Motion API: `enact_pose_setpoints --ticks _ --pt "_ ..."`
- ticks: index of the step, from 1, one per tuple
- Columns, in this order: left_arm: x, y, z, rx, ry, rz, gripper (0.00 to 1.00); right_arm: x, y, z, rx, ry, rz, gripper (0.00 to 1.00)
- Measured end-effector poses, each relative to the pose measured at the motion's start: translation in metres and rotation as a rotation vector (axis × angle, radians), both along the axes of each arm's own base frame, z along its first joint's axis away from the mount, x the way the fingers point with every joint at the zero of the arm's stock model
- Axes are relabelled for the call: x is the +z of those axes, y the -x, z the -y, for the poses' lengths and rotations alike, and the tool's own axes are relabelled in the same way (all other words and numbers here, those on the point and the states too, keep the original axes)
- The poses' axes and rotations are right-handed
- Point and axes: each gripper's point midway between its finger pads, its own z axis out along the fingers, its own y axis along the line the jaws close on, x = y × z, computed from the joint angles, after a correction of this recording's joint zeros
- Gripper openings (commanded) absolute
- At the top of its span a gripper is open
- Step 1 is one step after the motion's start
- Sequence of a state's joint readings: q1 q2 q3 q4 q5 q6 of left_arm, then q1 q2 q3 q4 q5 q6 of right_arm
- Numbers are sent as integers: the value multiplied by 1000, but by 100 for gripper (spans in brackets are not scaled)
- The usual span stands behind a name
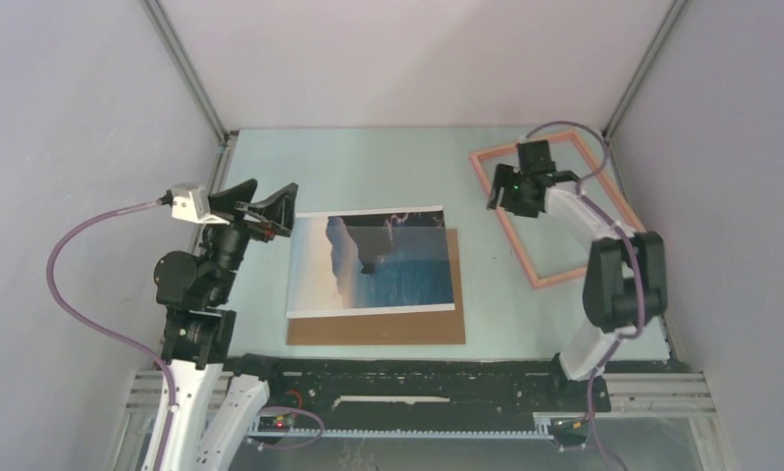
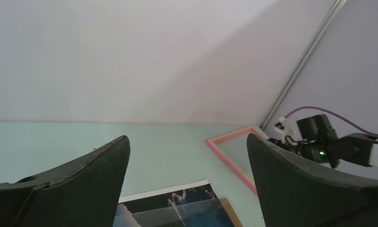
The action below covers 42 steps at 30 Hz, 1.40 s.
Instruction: Put the photo into the frame
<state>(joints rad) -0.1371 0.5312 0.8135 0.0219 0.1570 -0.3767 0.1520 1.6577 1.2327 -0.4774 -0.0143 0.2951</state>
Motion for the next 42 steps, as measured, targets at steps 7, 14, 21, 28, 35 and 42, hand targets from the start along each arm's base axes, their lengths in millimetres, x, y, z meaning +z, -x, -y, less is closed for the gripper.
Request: enact_pose_setpoints --ticks 7,14,21,28,35,42 --pt "-16 -18 9 -25 14 -71 100 -35 -27 -85 117 -156 -63 73" --pt "-116 -66 42 -55 -14 -449 100 -58 -2 -119 126 -355 -122 70" --pt "-213 -58 68 -72 15 -750 100 -66 24 -99 91 -414 -184 73" --pt "-266 -36 95 -102 28 -884 100 -37 38 -57 96 -252 -103 75" --pt "-284 -21 135 -175 41 -917 100 -40 35 9 12 61 -143 63" --pt "-280 -15 160 -238 58 -877 100 -65 45 50 -60 150 -262 55"
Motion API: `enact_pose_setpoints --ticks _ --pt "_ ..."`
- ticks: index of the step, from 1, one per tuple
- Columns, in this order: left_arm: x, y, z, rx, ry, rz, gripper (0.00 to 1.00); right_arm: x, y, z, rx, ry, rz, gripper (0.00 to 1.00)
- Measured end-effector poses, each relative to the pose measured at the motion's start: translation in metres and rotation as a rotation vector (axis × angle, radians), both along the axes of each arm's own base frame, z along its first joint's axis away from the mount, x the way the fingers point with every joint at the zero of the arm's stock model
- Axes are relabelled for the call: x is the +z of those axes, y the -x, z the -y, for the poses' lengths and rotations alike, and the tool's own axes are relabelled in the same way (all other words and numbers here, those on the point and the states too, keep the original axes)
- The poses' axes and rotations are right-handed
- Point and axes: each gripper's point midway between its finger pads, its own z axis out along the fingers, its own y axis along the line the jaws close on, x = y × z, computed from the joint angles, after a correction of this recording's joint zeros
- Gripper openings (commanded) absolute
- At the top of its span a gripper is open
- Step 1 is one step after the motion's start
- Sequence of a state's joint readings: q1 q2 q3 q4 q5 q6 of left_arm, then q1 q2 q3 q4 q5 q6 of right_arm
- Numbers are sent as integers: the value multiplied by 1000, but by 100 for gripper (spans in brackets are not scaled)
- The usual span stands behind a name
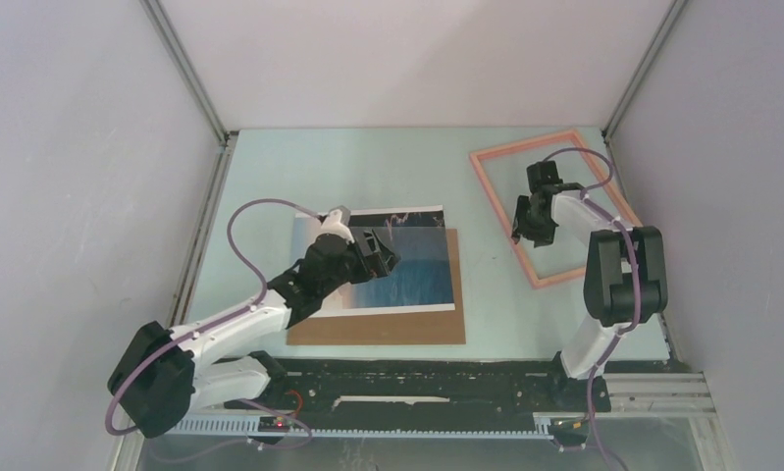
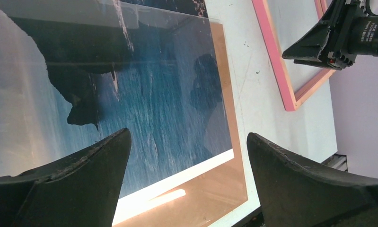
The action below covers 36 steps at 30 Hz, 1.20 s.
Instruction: Put the photo into the frame
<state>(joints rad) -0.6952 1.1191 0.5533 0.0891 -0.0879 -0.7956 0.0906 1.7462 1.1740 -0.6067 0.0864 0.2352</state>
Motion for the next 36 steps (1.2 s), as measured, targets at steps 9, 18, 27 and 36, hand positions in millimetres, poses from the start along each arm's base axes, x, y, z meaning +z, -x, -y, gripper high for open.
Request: enact_pose_setpoints --ticks 9,18,27,36 --pt "-21 10 -12 18 -24 3 100 -20 10 -19 60 31 -67 42" --pt "-15 23 -31 41 -6 99 100 -24 14 -41 114 119 -63 19" --pt "-22 27 -40 66 9 136 100 -24 31 -97 102 97 -41 17" --pt "-19 24 -38 62 15 152 100 -25 50 -110 132 125 -28 17"
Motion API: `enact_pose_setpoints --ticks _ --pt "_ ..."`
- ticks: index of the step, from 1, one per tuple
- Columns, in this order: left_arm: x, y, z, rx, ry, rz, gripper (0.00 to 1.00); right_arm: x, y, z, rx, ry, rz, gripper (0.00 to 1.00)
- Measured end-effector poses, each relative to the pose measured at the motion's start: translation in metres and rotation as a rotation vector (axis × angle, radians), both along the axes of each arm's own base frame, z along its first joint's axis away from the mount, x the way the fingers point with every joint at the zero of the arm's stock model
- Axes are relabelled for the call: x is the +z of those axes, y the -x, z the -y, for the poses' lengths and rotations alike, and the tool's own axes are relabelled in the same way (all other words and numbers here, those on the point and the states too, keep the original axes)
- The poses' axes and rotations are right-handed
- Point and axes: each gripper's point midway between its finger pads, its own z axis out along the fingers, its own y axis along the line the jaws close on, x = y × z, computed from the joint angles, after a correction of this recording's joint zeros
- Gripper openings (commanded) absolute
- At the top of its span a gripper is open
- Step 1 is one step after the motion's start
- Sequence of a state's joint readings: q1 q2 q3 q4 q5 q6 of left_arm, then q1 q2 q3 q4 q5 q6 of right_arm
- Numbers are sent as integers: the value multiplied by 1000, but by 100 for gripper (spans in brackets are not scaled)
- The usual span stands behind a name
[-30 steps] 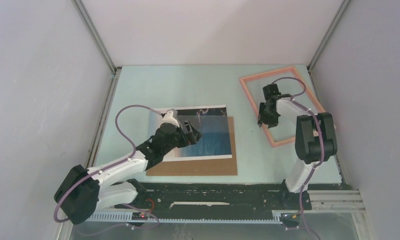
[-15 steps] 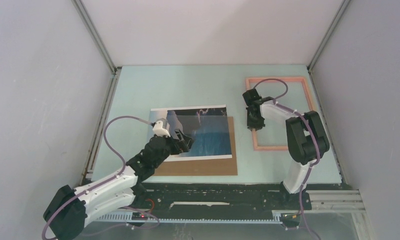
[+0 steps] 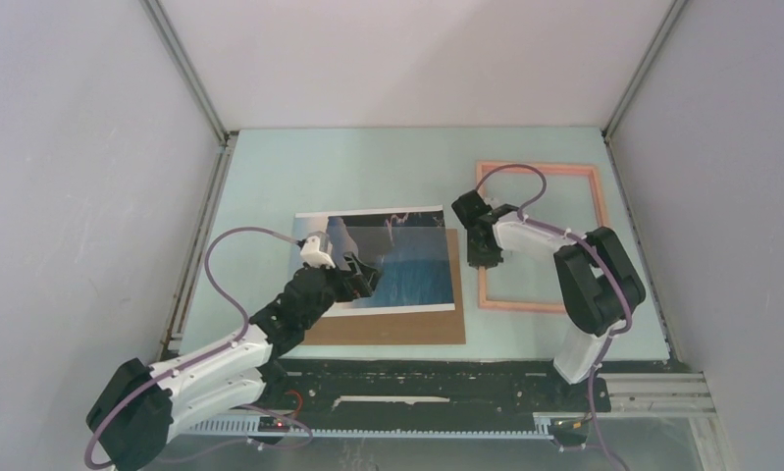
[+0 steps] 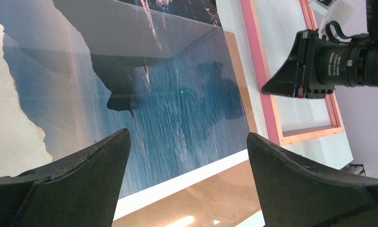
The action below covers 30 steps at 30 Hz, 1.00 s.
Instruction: Put the photo into the frame
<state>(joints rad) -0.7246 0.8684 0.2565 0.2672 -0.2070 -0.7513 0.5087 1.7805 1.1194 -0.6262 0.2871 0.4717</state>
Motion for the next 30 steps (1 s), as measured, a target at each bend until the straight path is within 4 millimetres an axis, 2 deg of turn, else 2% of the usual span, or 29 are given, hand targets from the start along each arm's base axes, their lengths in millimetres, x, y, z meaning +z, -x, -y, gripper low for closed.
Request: enact_pose_setpoints --ticks 3,7,9,12,14,16,18,22,25,27,30 --pt "1 0 0 0 2 3 100 0 12 1 30 7 -4 17" --pt "3 0 0 1 7 9 100 0 18 3 60 1 -4 18" --pt "3 0 0 1 8 9 100 0 19 3 72 -4 -1 27" --pt "1 -1 0 1 5 6 100 2 22 3 96 -8 1 53" --pt "-2 -1 1 0 -3 -4 100 8 23 4 123 -6 3 62" --pt "-8 -1 1 0 -16 -19 100 21 23 3 150 -10 21 66" --pt "-14 -1 1 -1 -28 -33 100 41 20 -1 168 -33 59 70" --pt "-19 0 1 1 -31 -52 100 96 12 -23 207 -170 194 72" --pt "-17 -1 1 8 -24 -51 100 116 22 -43 244 -327 244 72" --pt "-17 -1 -1 16 -28 -52 100 108 36 -52 256 -417 223 71" --pt "-17 -1 -5 32 -47 -61 100 79 57 -57 239 -499 125 70"
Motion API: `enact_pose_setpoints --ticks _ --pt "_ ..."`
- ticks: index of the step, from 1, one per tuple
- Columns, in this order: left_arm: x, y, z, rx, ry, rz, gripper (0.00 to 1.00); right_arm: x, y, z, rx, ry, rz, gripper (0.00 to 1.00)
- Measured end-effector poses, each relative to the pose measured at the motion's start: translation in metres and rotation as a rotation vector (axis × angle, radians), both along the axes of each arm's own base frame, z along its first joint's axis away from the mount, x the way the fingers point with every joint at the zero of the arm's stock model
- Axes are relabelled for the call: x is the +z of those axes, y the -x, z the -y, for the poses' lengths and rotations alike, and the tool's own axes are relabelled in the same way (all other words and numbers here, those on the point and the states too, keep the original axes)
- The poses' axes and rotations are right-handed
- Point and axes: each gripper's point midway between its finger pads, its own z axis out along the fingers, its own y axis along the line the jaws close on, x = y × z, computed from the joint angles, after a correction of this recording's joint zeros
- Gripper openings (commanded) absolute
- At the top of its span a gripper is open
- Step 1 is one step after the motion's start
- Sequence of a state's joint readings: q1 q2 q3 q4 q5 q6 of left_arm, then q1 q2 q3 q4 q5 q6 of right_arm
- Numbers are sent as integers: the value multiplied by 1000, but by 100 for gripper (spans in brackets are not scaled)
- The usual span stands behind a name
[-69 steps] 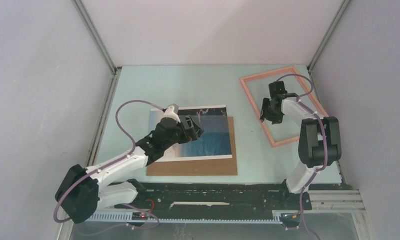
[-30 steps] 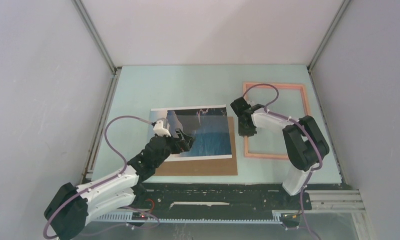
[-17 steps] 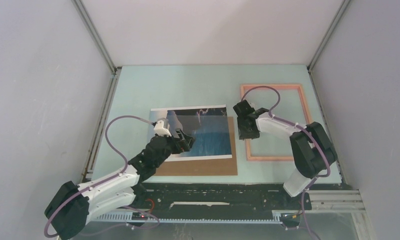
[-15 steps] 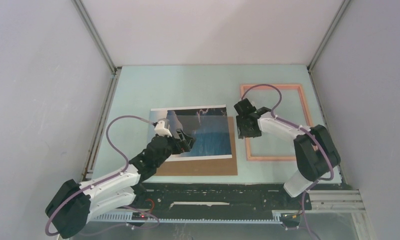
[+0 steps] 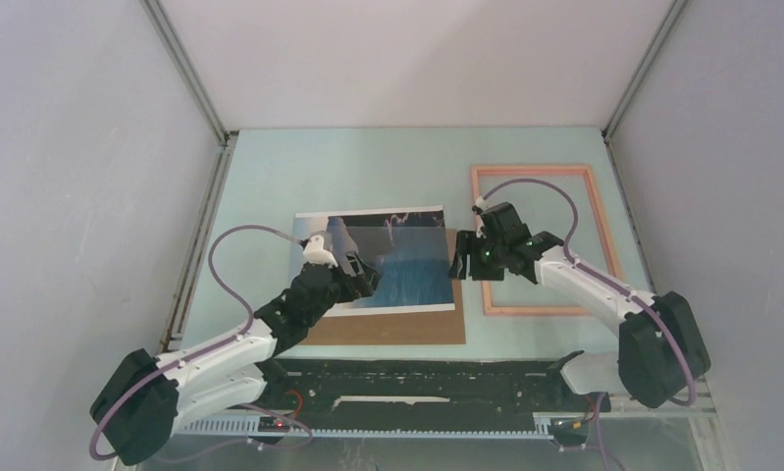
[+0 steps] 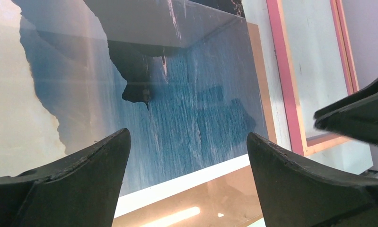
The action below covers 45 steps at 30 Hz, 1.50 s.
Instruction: Put the photo into the frame
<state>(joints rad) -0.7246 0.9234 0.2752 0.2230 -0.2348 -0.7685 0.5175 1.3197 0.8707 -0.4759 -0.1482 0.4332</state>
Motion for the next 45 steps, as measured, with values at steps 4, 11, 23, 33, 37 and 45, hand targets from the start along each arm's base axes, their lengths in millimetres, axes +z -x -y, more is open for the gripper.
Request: enact_pose_setpoints --ticks 4,11,23,33,37,45 --pt "5 -6 5 2 -20 -23 100 -26 17 -8 5 -80 -125 71" --pt "-11 -12 12 10 -46 -91 100 -36 5 -17 -18 -195 -172 70" --pt "-31 -13 14 21 -66 -139 100 -69 -21 -8 -83 -260 -248 68" --pt "-32 -14 15 31 -47 -145 100 -68 -30 -14 -66 -322 -246 63" --pt "-35 -14 15 32 -54 -153 100 -66 -31 -16 -66 -335 -245 63" --pt "-40 -13 15 32 -64 -164 100 -48 -28 -24 -37 -368 -217 63"
